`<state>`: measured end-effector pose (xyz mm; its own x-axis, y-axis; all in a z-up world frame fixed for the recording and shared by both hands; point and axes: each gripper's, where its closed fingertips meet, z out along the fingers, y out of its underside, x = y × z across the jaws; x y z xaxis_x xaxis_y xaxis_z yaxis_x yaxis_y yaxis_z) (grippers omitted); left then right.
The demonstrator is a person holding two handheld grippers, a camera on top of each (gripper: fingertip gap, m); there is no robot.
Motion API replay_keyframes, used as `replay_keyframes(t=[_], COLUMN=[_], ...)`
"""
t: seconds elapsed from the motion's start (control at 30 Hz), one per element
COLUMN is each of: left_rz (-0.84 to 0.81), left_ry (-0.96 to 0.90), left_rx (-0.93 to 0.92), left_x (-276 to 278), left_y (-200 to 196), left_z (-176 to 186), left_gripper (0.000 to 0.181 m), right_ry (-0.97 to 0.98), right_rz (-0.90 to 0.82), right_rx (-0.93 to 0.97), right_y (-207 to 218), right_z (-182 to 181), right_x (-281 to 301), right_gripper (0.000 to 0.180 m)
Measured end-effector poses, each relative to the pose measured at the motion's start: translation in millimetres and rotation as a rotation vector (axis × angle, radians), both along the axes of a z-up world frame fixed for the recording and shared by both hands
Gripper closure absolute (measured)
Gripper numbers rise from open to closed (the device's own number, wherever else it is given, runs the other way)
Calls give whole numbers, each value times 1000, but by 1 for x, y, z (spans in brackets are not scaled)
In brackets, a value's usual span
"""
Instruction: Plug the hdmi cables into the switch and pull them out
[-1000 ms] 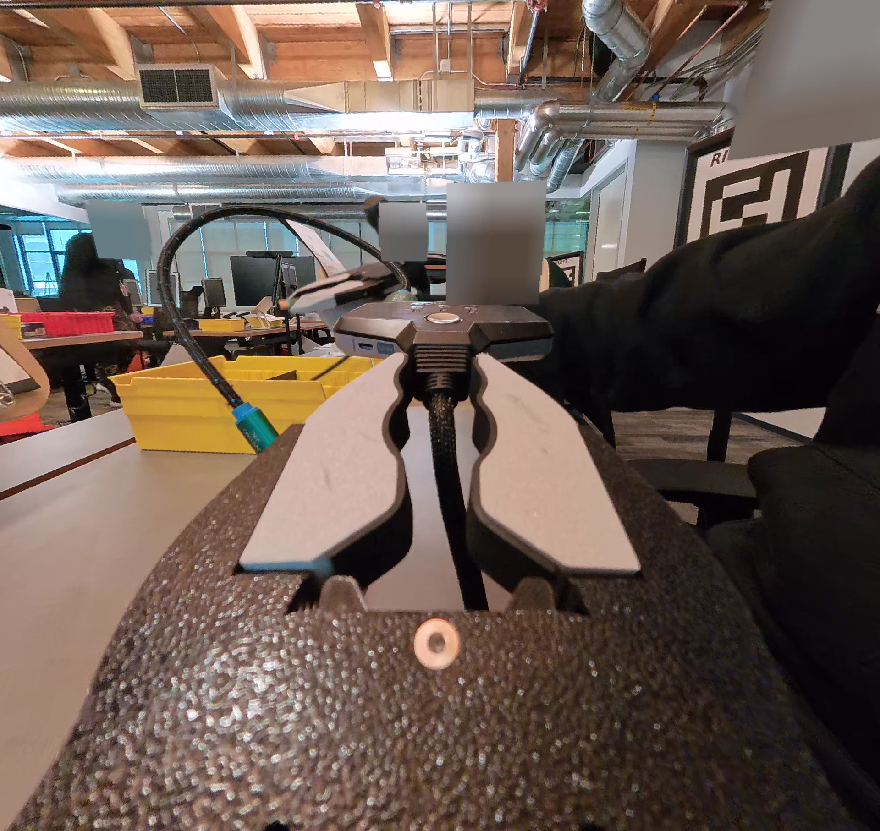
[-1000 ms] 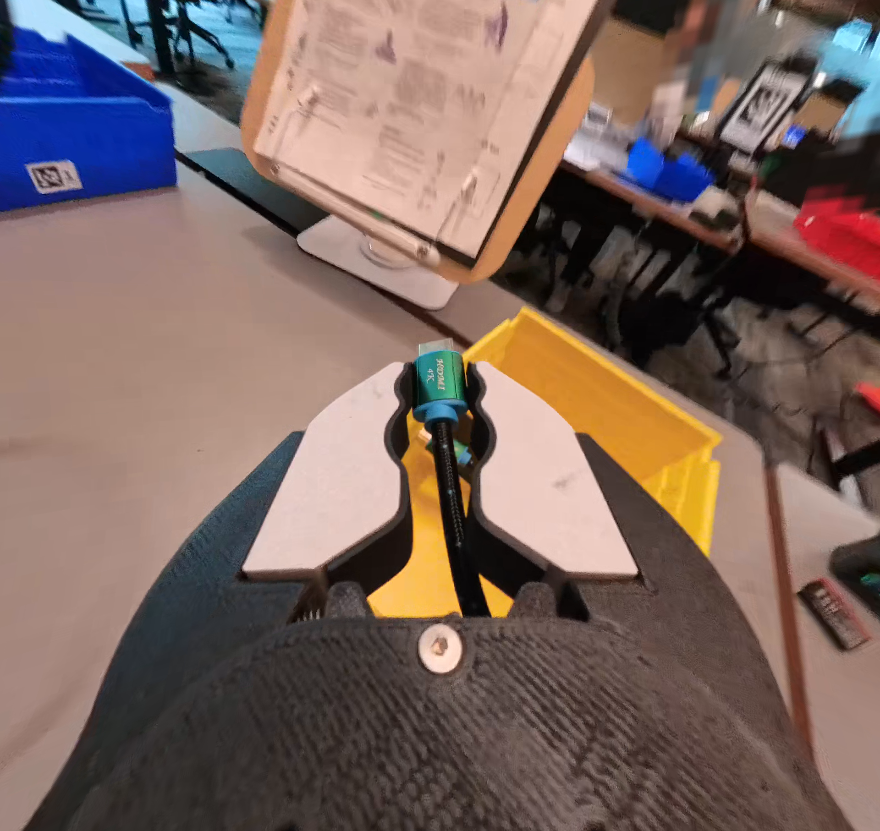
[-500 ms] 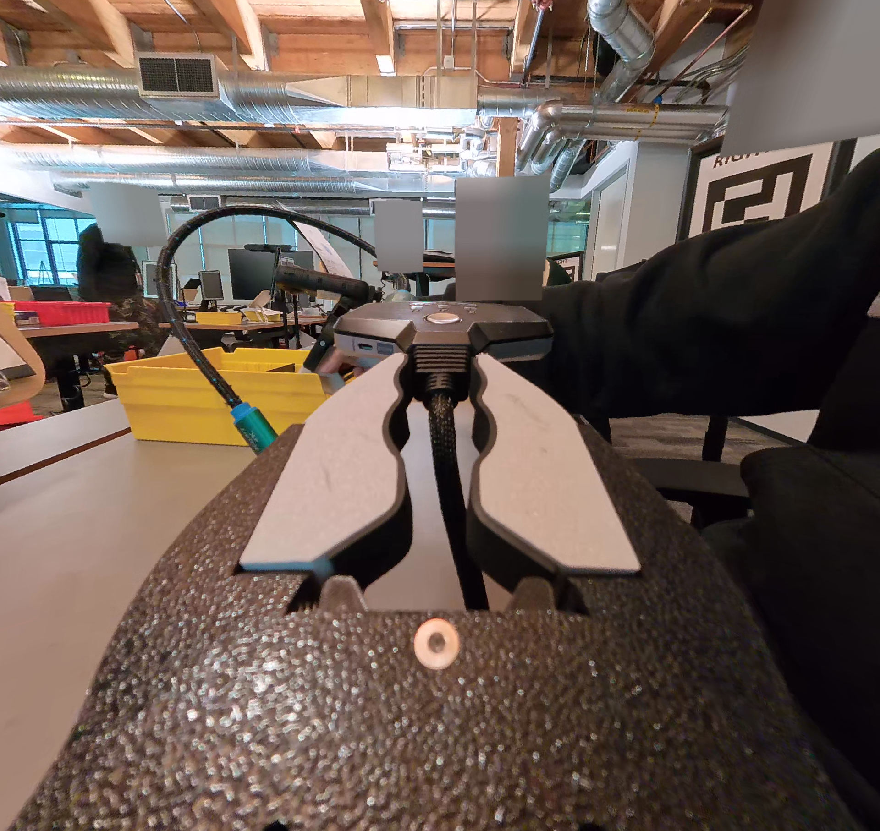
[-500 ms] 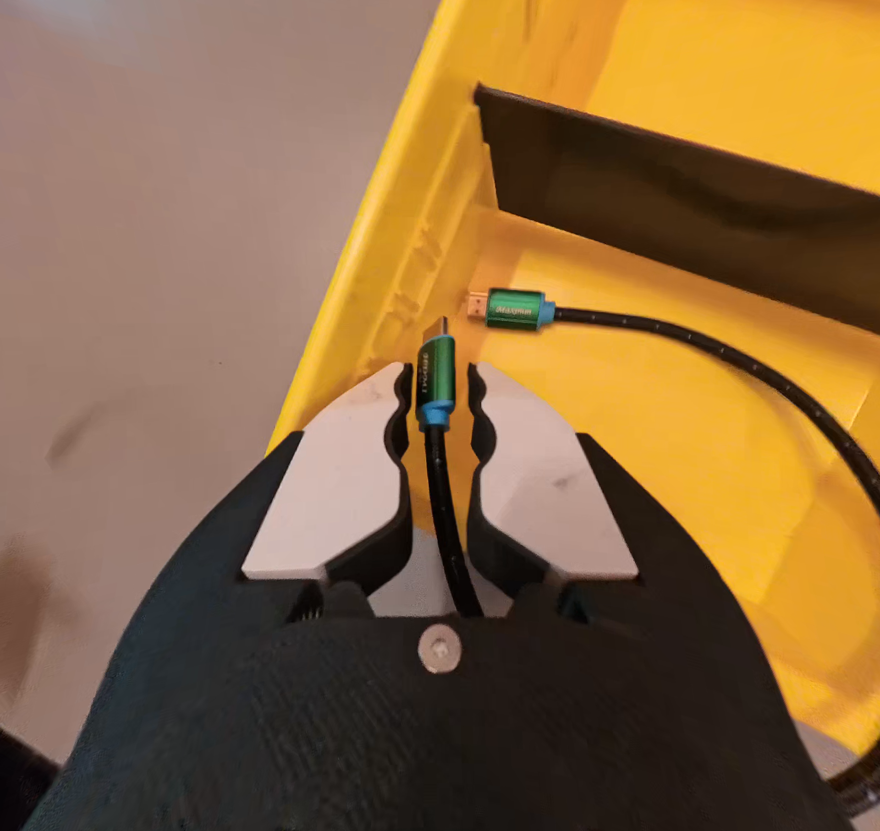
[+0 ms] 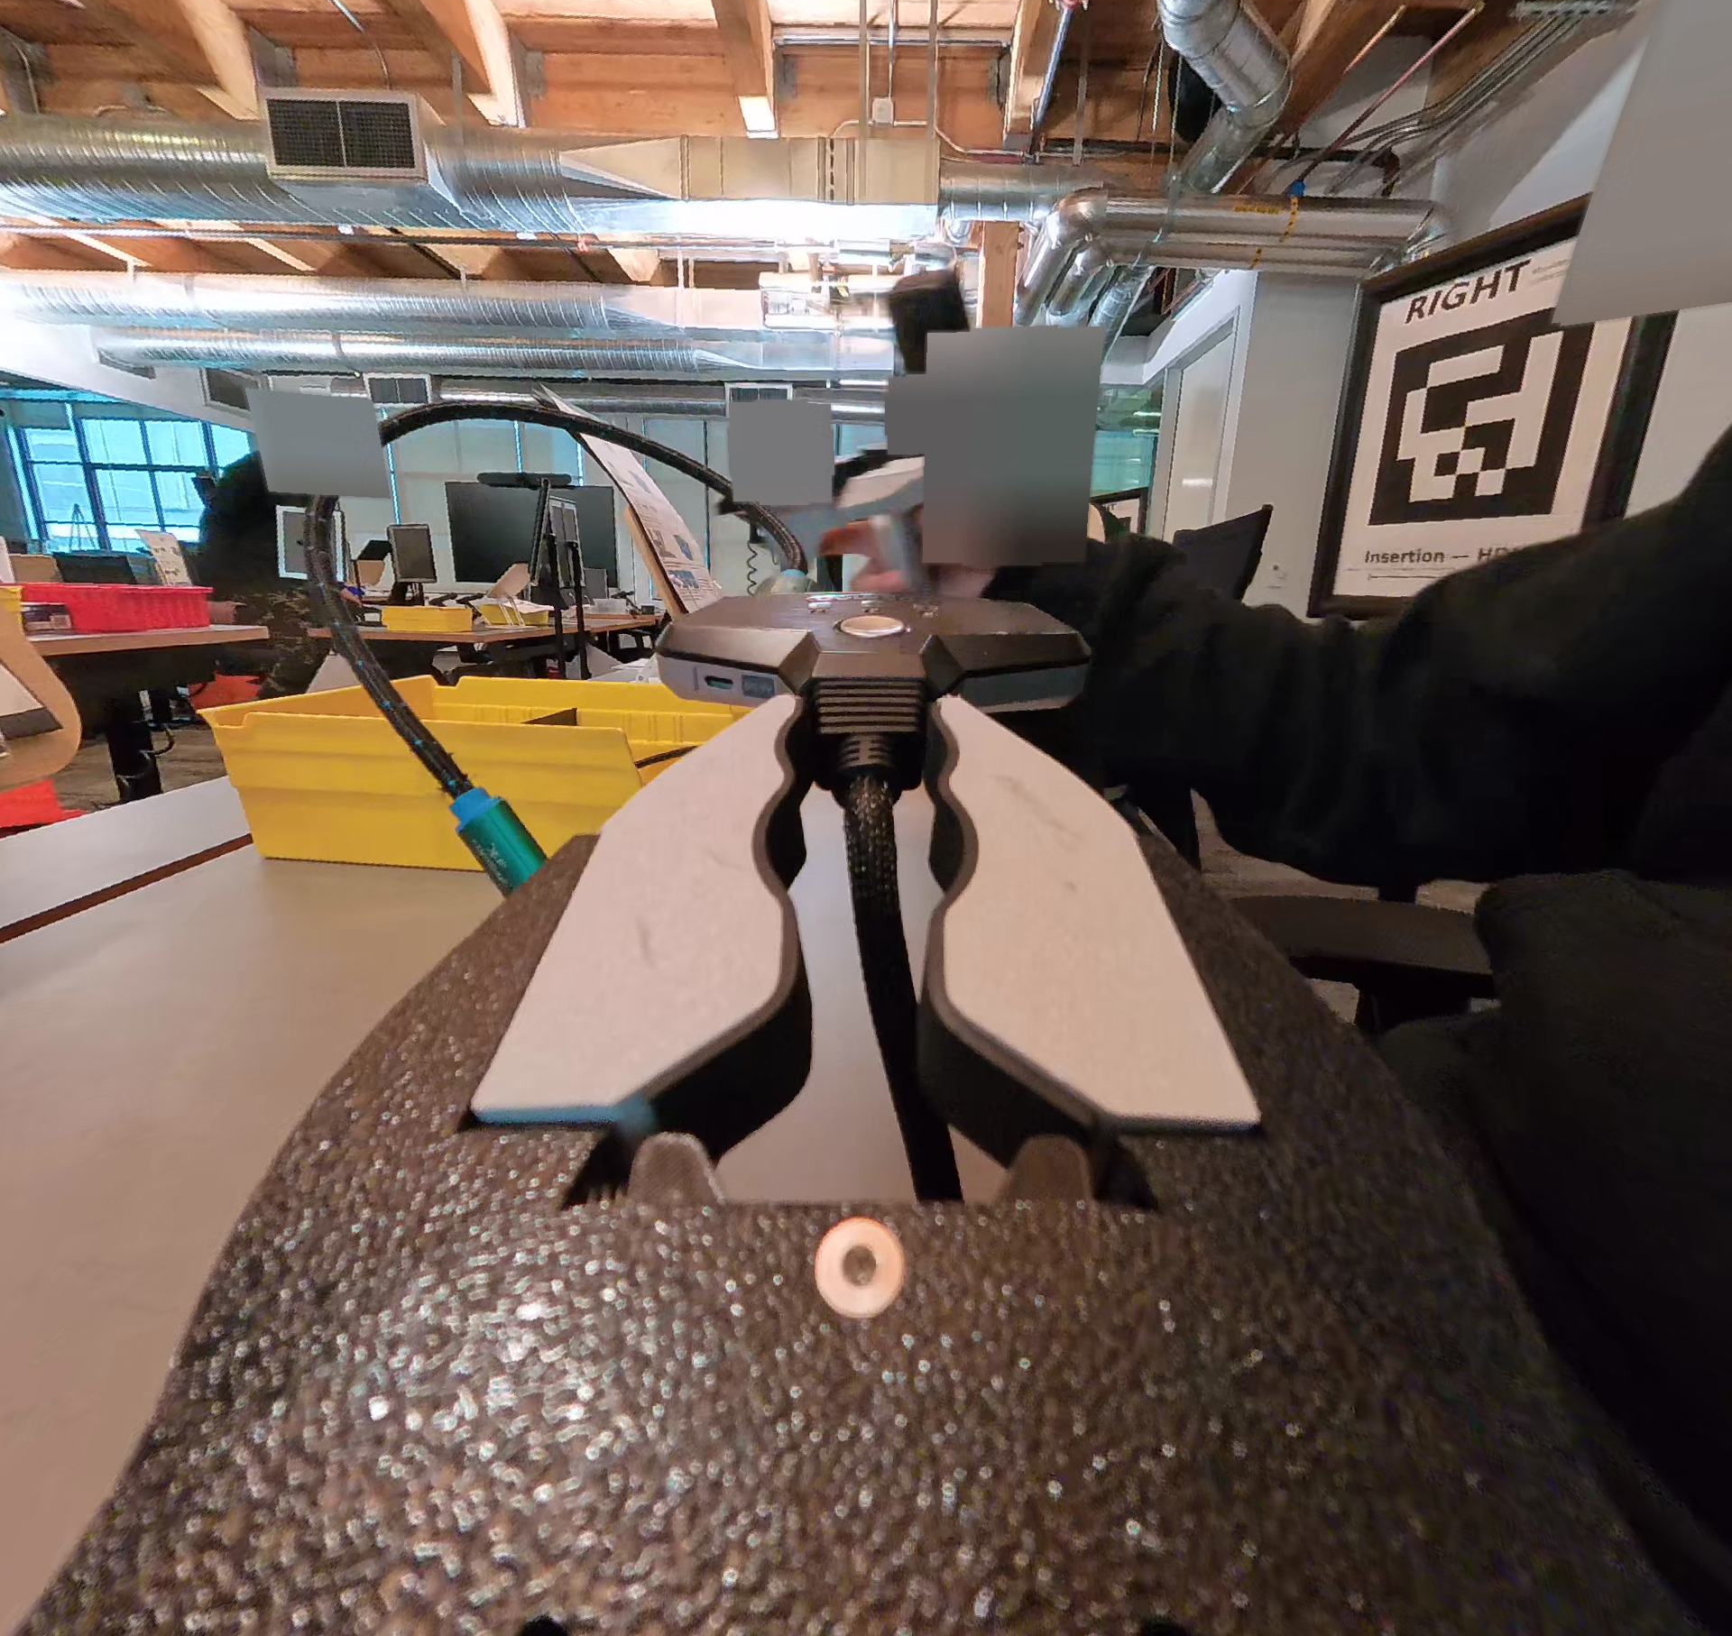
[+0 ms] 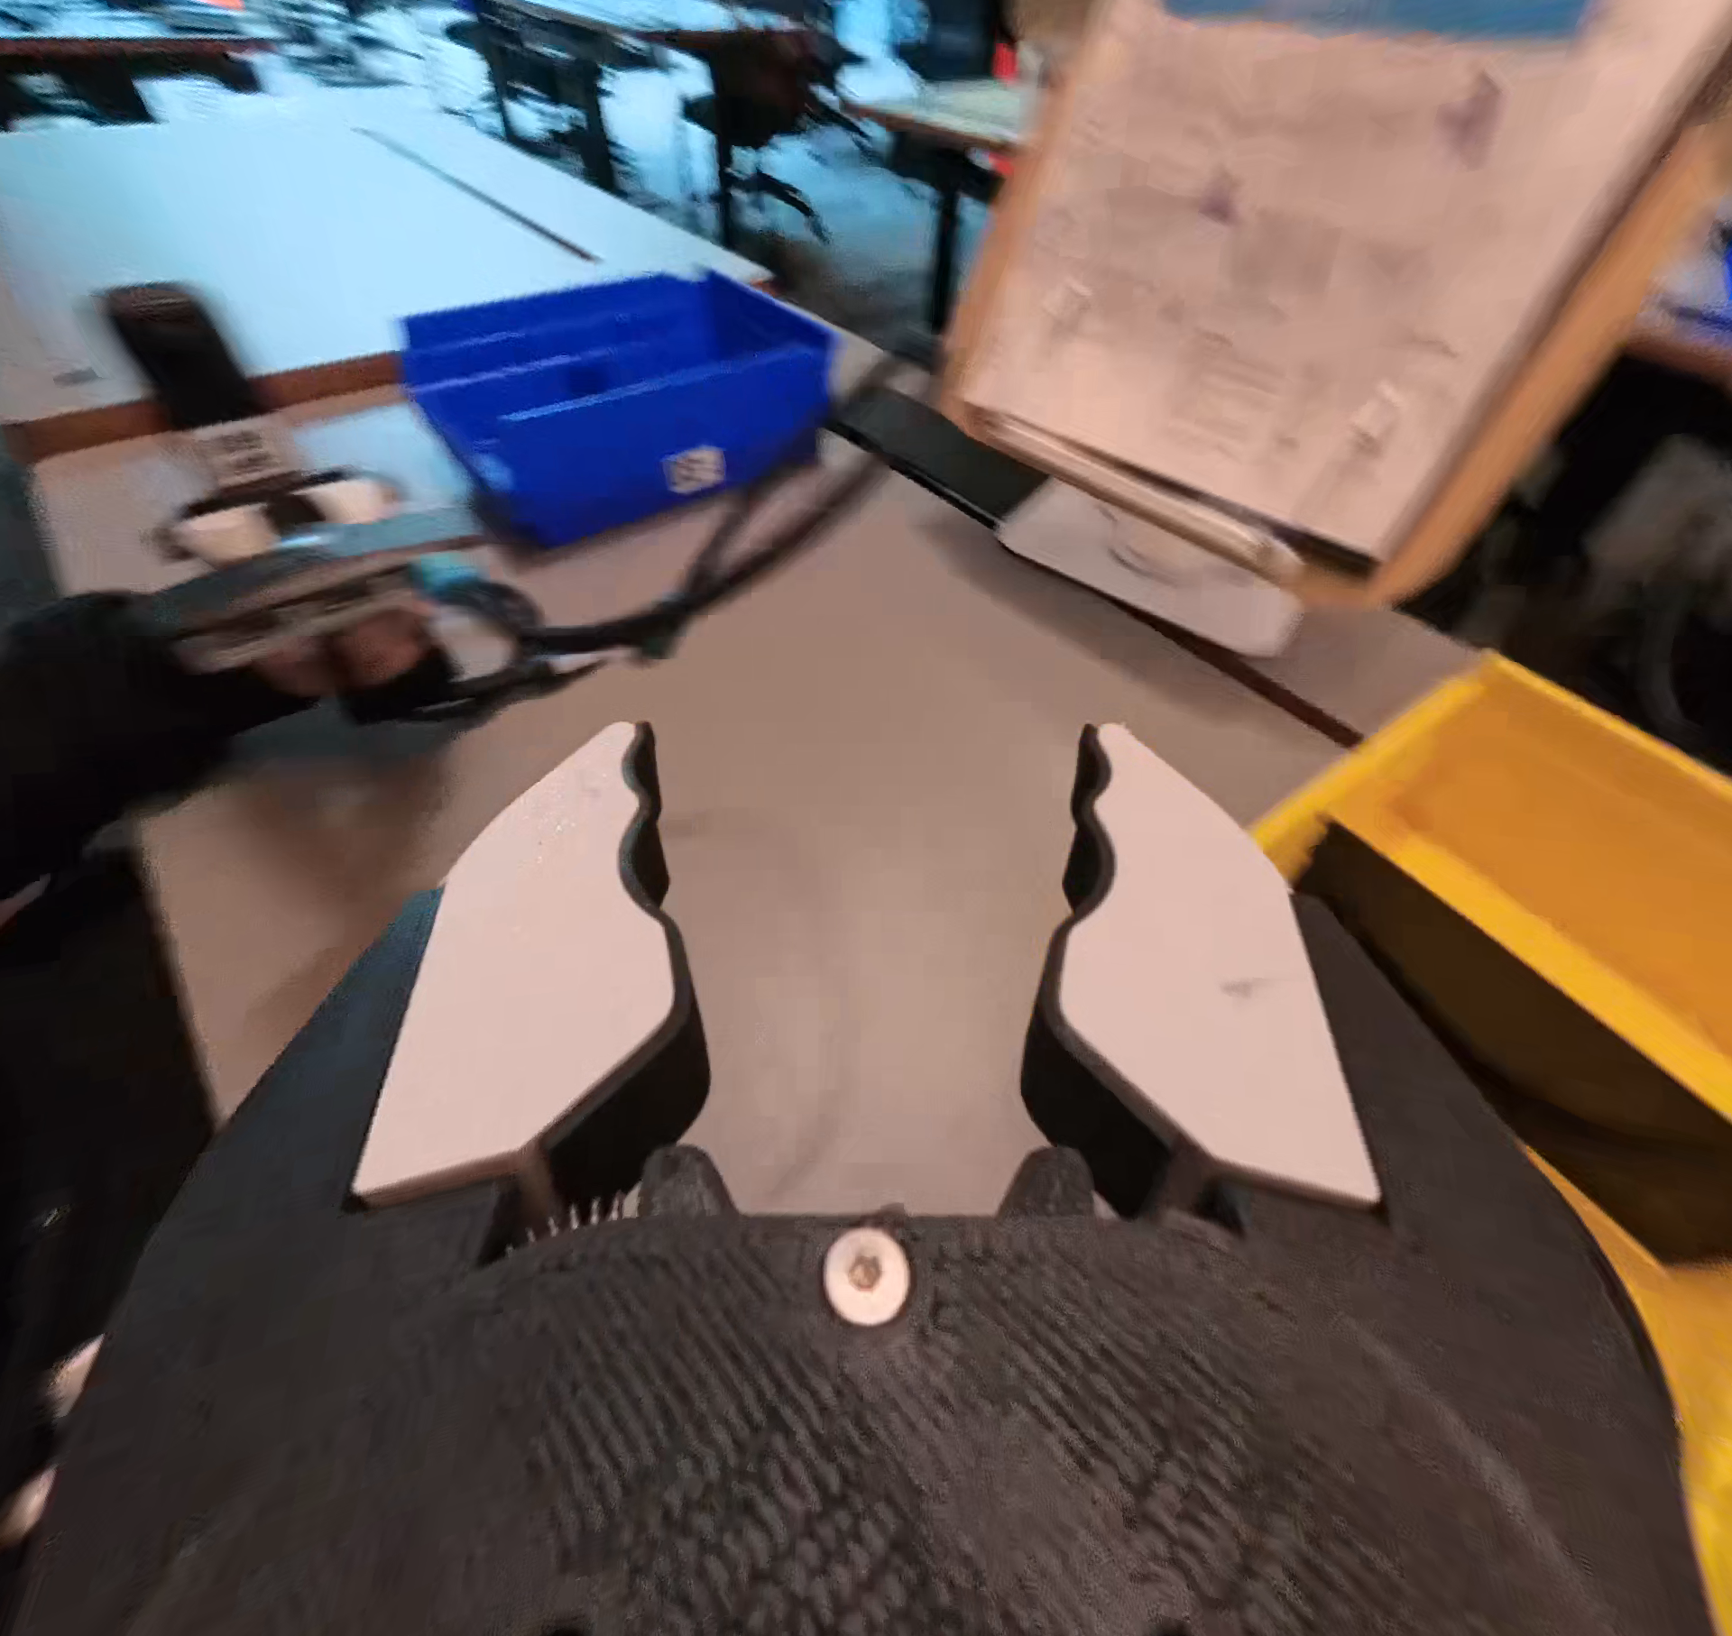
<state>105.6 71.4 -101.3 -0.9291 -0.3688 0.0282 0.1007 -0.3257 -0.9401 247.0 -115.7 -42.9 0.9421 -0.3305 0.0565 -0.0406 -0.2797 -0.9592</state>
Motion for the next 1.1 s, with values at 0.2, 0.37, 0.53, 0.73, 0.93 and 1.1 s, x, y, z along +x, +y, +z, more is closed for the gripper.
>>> replay_keyframes(t=[0.2, 0.37, 0.53, 0.73, 0.93, 1.1], left_rz=[-1, -61, -125, -166, -177, -187], left_ry=[-3, -49, -102, -110, -117, -124], left_rx=[80, 241, 282, 266, 251, 257], left_x=[0, -12, -25, -30, -32, -34], left_y=[-9, -28, -35, -32, -30, -34], left_z=[-10, -25, -31, -30, -29, -30], left_gripper=[158, 159, 158, 158, 158, 158], right_ry=[-142, -155, -74, -66, -56, -49], right_rz=[278, 345, 347, 330, 377, 378], right_rx=[0, -140, -113, -99, -130, -131], right_y=[43, 80, 90, 97, 99, 96], right_z=[-7, -45, -60, -77, -86, -87], right_x=[-143, -158, -139, -131, -137, -139], right_gripper=[102, 105, 121, 137, 155, 158])
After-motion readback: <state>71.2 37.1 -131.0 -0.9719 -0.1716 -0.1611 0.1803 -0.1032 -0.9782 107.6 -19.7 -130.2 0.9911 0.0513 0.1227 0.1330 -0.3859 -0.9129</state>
